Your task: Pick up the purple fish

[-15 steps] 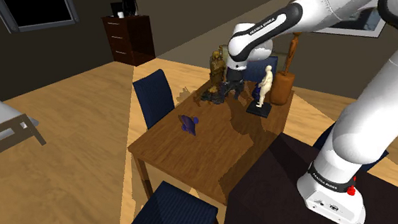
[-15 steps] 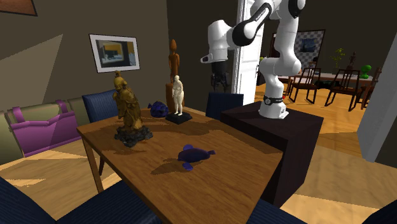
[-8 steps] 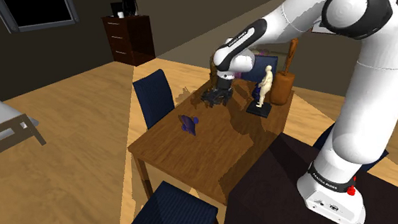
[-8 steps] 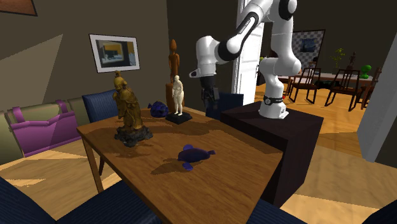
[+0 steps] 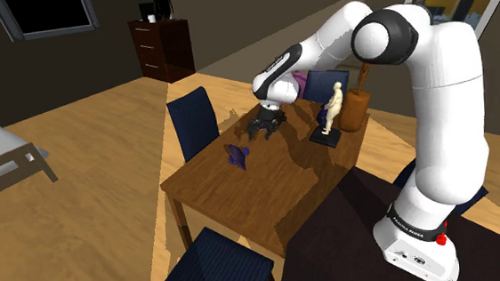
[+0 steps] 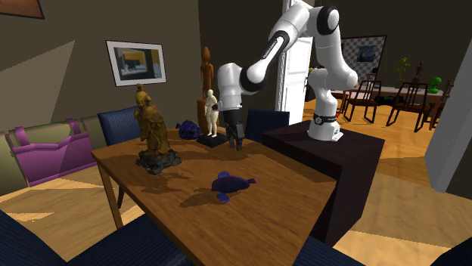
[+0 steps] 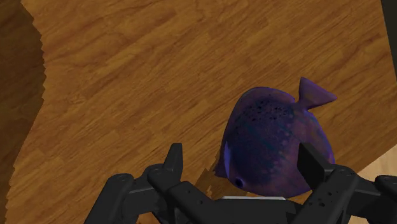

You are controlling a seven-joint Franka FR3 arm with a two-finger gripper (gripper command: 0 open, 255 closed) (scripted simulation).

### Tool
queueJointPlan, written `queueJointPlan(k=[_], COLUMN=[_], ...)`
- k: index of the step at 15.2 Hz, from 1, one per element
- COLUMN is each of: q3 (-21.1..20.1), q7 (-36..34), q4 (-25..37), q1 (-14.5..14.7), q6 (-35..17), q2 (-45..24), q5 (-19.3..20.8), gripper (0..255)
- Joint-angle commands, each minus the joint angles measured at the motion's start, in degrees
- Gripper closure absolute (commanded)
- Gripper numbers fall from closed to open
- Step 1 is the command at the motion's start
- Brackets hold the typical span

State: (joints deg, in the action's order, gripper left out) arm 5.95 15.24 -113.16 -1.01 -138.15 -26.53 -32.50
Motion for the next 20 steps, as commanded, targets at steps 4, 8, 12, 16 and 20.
queueJointPlan(k=[4,8,12,16,20], q3=[-2.5,-3.3,-3.9,-4.0,-4.0], q7=[1.2,2.0,3.1,3.3,3.3], q4=[11.5,13.8,14.7,14.9,14.9], q1=[-2.0,-2.6,-2.9,-3.0,-3.0], q6=[-0.7,-1.8,-3.3,-3.5,-3.5], q2=[-11.5,-14.9,-17.4,-17.8,-17.8], q5=[-4.1,-5.1,-5.9,-6.0,-6.0], gripper=[0,0,0,255,255])
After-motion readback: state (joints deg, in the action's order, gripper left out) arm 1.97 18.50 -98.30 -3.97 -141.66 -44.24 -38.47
